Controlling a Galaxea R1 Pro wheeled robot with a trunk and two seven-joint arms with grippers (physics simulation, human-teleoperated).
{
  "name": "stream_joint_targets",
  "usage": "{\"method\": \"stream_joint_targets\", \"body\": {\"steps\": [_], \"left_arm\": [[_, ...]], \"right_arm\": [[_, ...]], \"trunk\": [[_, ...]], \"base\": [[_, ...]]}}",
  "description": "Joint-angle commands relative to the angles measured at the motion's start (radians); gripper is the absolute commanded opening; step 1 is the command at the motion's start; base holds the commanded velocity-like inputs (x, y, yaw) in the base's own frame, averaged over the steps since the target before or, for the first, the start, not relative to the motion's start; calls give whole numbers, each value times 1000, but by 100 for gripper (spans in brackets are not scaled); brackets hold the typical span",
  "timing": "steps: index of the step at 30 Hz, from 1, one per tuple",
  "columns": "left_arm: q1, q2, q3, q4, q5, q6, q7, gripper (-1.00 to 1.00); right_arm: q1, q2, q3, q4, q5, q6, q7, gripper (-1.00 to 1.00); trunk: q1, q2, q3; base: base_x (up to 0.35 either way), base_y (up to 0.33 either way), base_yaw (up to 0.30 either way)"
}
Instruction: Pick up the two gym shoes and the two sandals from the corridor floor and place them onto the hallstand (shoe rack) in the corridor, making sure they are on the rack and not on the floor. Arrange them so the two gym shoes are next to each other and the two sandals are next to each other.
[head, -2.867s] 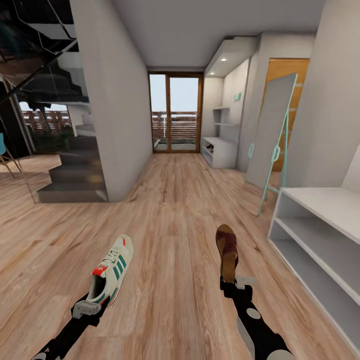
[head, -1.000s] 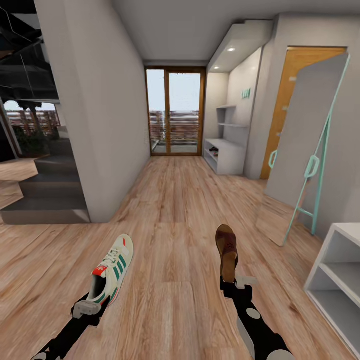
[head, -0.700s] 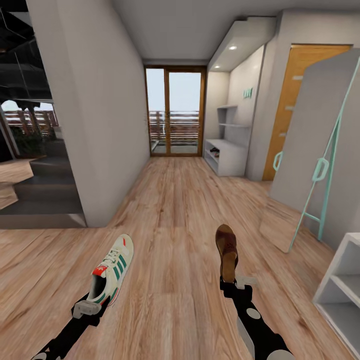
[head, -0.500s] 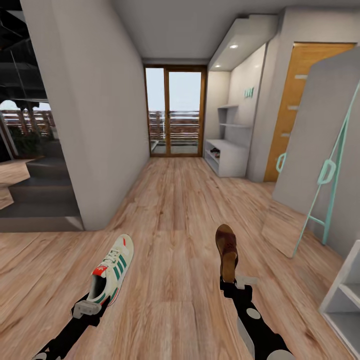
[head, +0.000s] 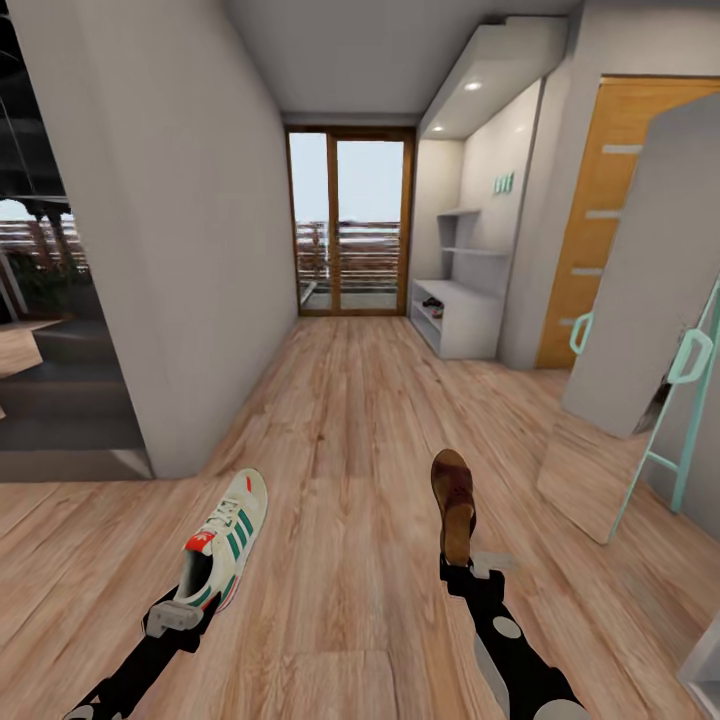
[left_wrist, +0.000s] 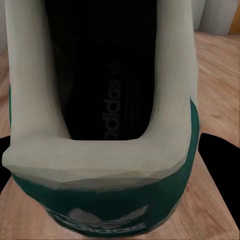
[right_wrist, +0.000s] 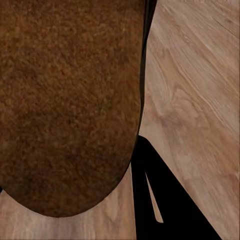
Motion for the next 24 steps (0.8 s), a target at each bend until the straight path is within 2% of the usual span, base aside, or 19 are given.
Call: {"method": "stream_joint_targets", "body": {"steps": [1, 24], "left_arm": [[-1, 1, -6, 1, 12, -2, -5, -100], [-1, 1, -6, 1, 12, -2, -5, -100]], "right_arm": [[-1, 1, -6, 0, 7, -2, -1, -100], [-1, 1, -7, 2, 7, -2, -1, -100]], "trunk": [[0, 0, -1], [0, 0, -1]], "base": [[343, 0, 0], [343, 0, 0]]}}
